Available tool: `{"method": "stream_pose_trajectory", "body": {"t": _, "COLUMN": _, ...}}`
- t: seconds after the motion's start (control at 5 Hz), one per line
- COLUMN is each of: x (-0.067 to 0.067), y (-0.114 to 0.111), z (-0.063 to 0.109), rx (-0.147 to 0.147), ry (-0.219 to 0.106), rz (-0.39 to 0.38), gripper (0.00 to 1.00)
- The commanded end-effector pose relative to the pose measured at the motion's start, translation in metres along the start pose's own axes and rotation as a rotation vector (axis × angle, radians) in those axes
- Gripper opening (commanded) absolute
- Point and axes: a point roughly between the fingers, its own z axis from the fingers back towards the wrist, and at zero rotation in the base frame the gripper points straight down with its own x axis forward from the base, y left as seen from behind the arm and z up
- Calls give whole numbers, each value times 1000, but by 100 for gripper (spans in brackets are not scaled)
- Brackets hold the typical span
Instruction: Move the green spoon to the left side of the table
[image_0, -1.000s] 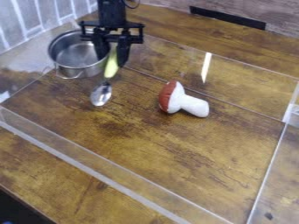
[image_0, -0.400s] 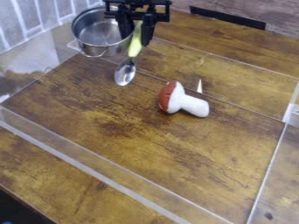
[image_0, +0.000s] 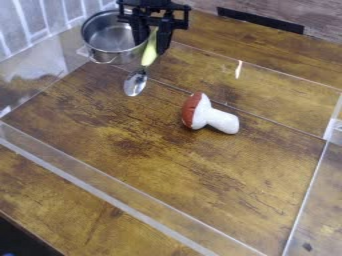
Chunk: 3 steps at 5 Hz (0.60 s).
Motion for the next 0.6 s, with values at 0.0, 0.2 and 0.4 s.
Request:
{"method": "stream_pose_trajectory", "body": {"t": 0.0, "x": 9, "y": -7, "z": 35, "rx": 0, "ry": -91, "rz": -29, "gripper": 0}}
{"method": "stream_pose_trajectory", "body": {"t": 0.2, "x": 6, "y": -3, "z": 42, "rx": 8, "ry": -83, "rz": 1, "gripper": 0}}
{"method": "stream_pose_trajectory", "body": {"t": 0.4, "x": 3, "y": 1, "z": 49, "rx": 16, "ry": -76, "rz": 32, "gripper": 0}}
